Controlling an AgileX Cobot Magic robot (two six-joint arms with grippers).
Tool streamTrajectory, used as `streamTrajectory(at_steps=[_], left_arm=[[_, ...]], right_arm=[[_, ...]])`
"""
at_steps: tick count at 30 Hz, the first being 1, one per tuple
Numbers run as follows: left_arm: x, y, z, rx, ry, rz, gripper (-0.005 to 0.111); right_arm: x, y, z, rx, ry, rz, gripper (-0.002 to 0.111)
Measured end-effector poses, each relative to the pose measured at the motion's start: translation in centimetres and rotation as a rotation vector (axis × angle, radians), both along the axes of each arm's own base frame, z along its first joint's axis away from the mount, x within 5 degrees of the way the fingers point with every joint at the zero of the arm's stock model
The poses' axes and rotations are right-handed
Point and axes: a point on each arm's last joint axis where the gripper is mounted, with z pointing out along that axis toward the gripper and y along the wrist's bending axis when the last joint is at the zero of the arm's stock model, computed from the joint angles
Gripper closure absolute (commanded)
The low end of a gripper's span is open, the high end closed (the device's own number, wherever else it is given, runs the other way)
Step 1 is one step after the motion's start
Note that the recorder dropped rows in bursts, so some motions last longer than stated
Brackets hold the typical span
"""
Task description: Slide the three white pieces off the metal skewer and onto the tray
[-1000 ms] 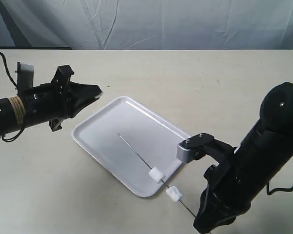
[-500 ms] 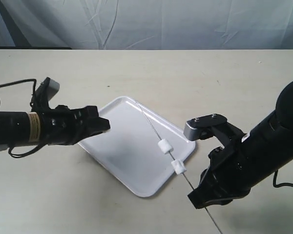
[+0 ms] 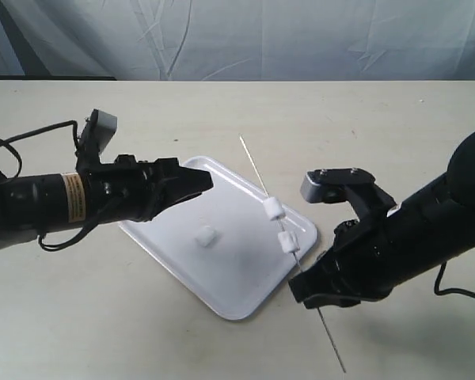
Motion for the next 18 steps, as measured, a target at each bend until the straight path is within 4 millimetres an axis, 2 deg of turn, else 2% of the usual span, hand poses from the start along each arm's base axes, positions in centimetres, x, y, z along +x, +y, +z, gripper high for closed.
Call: streamTrajectory(at_steps=[6,18], left_arm=[[-0.5,-1.0,1.9,-0.173,-0.072,-0.132,0.075],[-0.8,-1.2,1.9,-0.168,-0.057,-0.175,0.075]], right_arm=[[1.0,0.5,-0.3,0.043,-0.019,-0.099,0.109],[1.4,2.3,1.7,0.222,0.007,-0.047,0.109]])
